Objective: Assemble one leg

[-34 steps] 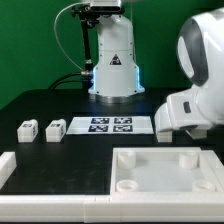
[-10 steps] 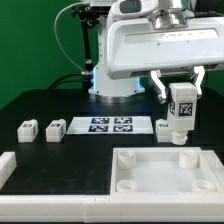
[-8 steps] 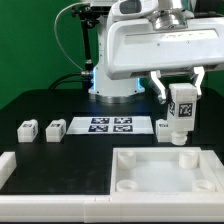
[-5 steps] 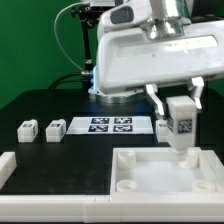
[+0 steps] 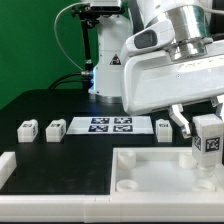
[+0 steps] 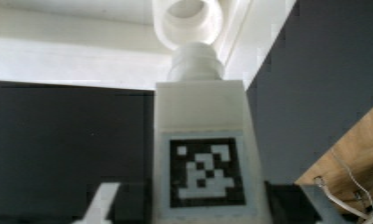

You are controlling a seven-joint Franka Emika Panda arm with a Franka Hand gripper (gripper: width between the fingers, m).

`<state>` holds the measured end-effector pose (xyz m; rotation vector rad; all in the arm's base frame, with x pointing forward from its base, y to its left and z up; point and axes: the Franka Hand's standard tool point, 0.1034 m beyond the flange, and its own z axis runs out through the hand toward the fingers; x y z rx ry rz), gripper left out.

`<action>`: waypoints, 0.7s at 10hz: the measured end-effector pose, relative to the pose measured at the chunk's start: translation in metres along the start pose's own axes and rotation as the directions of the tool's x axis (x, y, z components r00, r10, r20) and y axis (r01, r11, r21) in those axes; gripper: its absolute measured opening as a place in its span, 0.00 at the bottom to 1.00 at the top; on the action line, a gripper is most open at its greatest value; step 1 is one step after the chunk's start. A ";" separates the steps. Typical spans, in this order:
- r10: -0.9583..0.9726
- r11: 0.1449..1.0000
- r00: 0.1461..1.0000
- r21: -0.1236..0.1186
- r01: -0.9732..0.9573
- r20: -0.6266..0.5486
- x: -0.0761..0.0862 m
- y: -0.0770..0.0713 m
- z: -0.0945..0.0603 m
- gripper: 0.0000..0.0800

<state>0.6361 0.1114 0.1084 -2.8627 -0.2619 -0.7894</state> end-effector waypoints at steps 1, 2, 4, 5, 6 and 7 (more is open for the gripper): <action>0.001 1.000 1.000 0.000 -0.001 0.000 -0.004 0.000 0.003 0.37; 0.001 1.000 1.000 -0.001 -0.001 0.003 -0.006 0.001 0.004 0.37; 0.004 1.000 1.000 0.003 -0.004 0.011 -0.012 -0.001 0.010 0.37; 0.007 1.000 1.000 0.001 -0.007 0.000 -0.011 0.001 0.012 0.37; 0.008 1.000 1.000 -0.002 -0.008 -0.011 -0.011 0.002 0.013 0.37; 0.009 1.000 1.000 -0.001 -0.009 -0.007 -0.014 0.002 0.014 0.37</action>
Offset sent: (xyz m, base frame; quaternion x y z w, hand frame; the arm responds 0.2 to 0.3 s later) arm 0.0082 -0.0004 -0.0147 -0.0198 0.0143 0.0038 0.9997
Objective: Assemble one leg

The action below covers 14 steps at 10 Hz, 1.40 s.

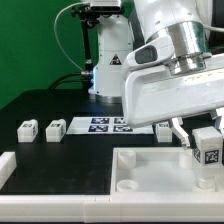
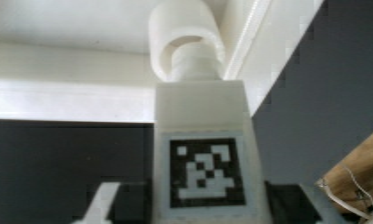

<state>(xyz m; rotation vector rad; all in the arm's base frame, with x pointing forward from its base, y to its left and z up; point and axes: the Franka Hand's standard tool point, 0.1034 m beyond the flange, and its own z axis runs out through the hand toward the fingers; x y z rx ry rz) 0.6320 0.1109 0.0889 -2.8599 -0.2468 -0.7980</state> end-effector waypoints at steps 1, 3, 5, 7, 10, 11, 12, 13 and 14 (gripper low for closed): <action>-0.001 1.000 1.000 -0.001 0.001 0.002 -0.001 0.000 0.000 0.37; 0.000 1.000 1.000 -0.002 0.000 0.008 -0.005 0.001 0.002 0.37; 0.003 1.000 1.000 -0.002 -0.003 0.018 -0.011 -0.001 0.007 0.37; 0.000 1.000 1.000 -0.022 0.000 0.007 -0.011 -0.002 0.008 0.37; 0.000 1.000 1.000 -0.022 0.000 0.008 -0.012 -0.001 0.008 0.74; 0.000 1.000 1.000 -0.022 0.000 0.008 -0.012 -0.001 0.008 0.74; 0.000 1.000 1.000 -0.022 0.000 0.008 -0.012 -0.001 0.008 0.80; 0.000 1.000 1.000 -0.022 0.000 0.008 -0.012 -0.001 0.008 0.81; 0.000 1.000 1.000 -0.022 0.000 0.008 -0.012 -0.001 0.008 0.81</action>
Offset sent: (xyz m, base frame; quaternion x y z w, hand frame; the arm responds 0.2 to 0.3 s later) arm -0.0046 -0.0053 -0.0131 -0.0145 0.0011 0.0013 0.9999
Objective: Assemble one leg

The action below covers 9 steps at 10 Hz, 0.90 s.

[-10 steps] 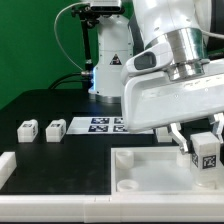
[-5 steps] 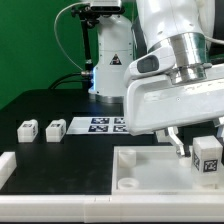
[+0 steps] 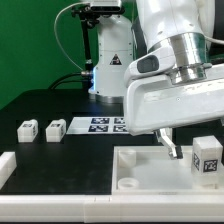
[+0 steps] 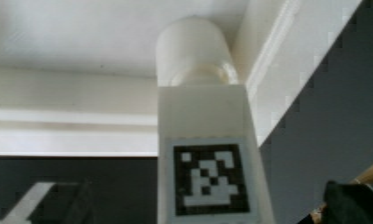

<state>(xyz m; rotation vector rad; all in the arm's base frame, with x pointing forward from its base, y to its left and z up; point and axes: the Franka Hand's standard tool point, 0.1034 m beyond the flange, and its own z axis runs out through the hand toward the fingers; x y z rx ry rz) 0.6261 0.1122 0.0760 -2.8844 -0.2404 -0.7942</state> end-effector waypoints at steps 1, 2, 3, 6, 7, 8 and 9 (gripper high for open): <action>0.000 1.000 1.000 0.000 0.000 0.000 0.000 0.000 0.000 0.81; 0.001 1.000 1.000 0.001 -0.001 0.008 0.000 0.001 0.000 0.81; 0.002 1.000 0.998 0.008 -0.002 0.058 0.009 0.004 -0.008 0.81; 0.033 0.998 0.977 0.041 -0.043 0.212 0.023 0.003 -0.011 0.81; 0.041 0.998 0.970 0.044 -0.053 0.241 0.021 0.002 -0.010 0.81; 0.041 0.998 0.970 0.044 -0.053 0.241 0.021 0.002 -0.010 0.81; 0.041 0.998 0.970 0.044 -0.053 0.241 0.021 0.002 -0.010 0.81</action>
Offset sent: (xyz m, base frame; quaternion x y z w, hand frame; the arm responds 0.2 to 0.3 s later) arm 0.0164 -0.0085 0.0203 -0.0013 -0.1420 0.0266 0.9895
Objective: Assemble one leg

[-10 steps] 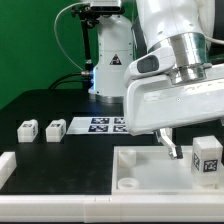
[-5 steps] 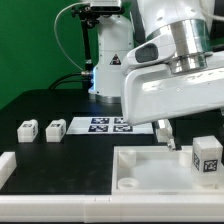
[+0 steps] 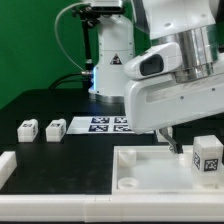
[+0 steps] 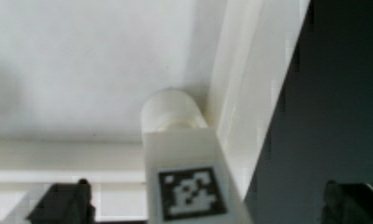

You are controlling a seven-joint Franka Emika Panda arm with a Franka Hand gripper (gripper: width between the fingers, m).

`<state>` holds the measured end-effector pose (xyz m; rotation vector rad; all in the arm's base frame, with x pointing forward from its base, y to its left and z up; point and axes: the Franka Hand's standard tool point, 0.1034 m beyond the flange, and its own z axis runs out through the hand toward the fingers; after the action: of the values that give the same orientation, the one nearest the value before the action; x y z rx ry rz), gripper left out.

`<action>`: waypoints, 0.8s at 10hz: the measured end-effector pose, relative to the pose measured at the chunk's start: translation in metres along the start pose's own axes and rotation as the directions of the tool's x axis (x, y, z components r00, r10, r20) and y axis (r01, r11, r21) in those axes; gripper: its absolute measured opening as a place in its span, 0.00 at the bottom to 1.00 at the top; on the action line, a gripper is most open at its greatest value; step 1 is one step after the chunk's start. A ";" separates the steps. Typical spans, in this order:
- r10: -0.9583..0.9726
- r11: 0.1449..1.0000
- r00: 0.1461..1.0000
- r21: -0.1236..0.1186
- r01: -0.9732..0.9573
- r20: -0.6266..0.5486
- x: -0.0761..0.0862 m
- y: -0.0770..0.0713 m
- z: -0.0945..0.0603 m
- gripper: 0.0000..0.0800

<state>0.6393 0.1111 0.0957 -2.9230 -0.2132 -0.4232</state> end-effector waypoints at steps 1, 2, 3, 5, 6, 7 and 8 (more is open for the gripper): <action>0.000 1.000 1.000 0.000 0.000 0.000 0.000 0.000 0.000 0.81; 0.000 1.000 1.000 0.000 0.000 0.000 0.000 0.000 0.000 0.81; 0.000 1.000 1.000 0.000 0.000 0.000 0.000 0.000 0.000 0.81; 0.000 1.000 1.000 0.000 0.000 0.000 0.000 0.000 0.000 0.81; 0.000 1.000 1.000 0.000 0.000 0.000 0.000 0.000 0.000 0.81; 0.000 1.000 1.000 0.000 0.000 0.000 0.000 0.000 0.000 0.81; 0.008 1.000 0.992 0.021 -0.011 0.129 -0.025 -0.004 0.008 0.81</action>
Offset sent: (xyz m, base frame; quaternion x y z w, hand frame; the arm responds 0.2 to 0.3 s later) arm -0.0087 0.0153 -0.0053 0.0416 0.0278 0.0232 0.9985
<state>0.6174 0.1142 0.0816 -2.9308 -0.2200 -0.2296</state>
